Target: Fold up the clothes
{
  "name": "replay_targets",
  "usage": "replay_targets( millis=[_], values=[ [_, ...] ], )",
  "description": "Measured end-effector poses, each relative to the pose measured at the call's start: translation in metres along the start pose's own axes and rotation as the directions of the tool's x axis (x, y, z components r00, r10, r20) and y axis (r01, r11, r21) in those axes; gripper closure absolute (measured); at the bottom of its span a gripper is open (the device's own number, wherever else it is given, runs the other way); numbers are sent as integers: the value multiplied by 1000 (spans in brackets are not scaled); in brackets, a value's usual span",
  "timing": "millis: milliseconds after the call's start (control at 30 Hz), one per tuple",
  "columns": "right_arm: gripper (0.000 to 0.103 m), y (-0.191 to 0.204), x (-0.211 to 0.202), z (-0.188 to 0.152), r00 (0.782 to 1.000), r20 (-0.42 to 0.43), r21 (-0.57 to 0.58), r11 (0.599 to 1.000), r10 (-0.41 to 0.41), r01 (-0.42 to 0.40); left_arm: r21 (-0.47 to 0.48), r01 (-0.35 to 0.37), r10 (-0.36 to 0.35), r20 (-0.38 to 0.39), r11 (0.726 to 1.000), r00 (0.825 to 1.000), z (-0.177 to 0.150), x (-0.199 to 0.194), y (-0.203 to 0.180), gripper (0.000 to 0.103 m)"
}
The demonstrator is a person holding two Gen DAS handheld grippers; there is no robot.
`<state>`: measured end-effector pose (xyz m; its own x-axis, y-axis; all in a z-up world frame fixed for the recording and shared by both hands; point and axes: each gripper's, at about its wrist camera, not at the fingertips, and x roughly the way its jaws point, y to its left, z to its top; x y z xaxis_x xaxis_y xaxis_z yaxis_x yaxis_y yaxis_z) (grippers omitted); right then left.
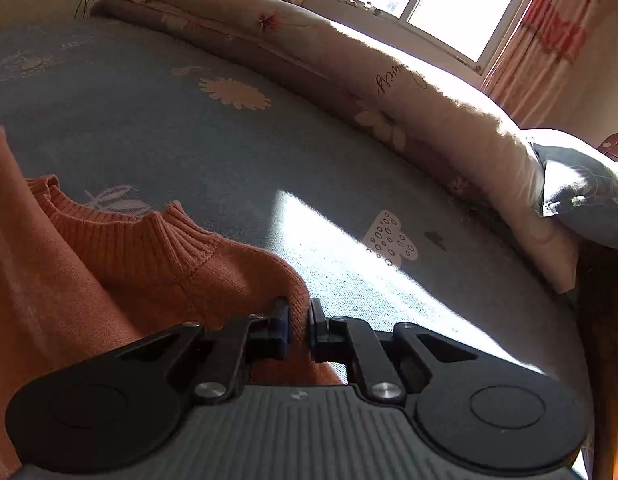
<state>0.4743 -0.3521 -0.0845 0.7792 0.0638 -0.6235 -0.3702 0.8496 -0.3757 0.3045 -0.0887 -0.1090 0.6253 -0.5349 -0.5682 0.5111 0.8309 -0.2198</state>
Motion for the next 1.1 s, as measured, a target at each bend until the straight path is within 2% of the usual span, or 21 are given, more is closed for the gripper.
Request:
replay_targets(
  millis=[167, 367, 467, 567, 667, 767, 900, 1100],
  values=[
    [92, -3, 18, -7, 996, -37, 47, 996, -76, 77, 9, -9, 9, -2, 1000, 1000, 2, -3, -1, 1],
    [94, -10, 50, -18, 985, -127, 96, 987, -114, 126, -1, -63, 63, -81, 998, 995, -2, 9, 6, 1],
    [92, -17, 49, -19, 988, -130, 162, 981, -82, 103, -9, -65, 63, -97, 998, 993, -4, 12, 10, 1],
    [85, -34, 28, -16, 995, -94, 244, 969, -25, 47, -4, -65, 64, -104, 998, 993, -5, 13, 9, 1],
    [63, -59, -1, -20, 999, -35, 318, 948, 18, -6, -2, -67, 67, -105, 998, 992, -5, 14, 8, 1],
    [56, -89, -15, -39, 998, -16, 401, 915, 62, -50, 7, -73, 73, -105, 997, 992, -5, 15, 6, 1],
    [56, -113, -23, -80, 989, -10, 506, 854, 146, -121, 15, -76, 77, -103, 997, 992, -6, 16, 5, 1],
    [56, -106, -27, -125, 984, -65, 554, 826, 167, -103, 36, -86, 89, -99, 996, 991, -8, 18, 2, 1]
  ],
)
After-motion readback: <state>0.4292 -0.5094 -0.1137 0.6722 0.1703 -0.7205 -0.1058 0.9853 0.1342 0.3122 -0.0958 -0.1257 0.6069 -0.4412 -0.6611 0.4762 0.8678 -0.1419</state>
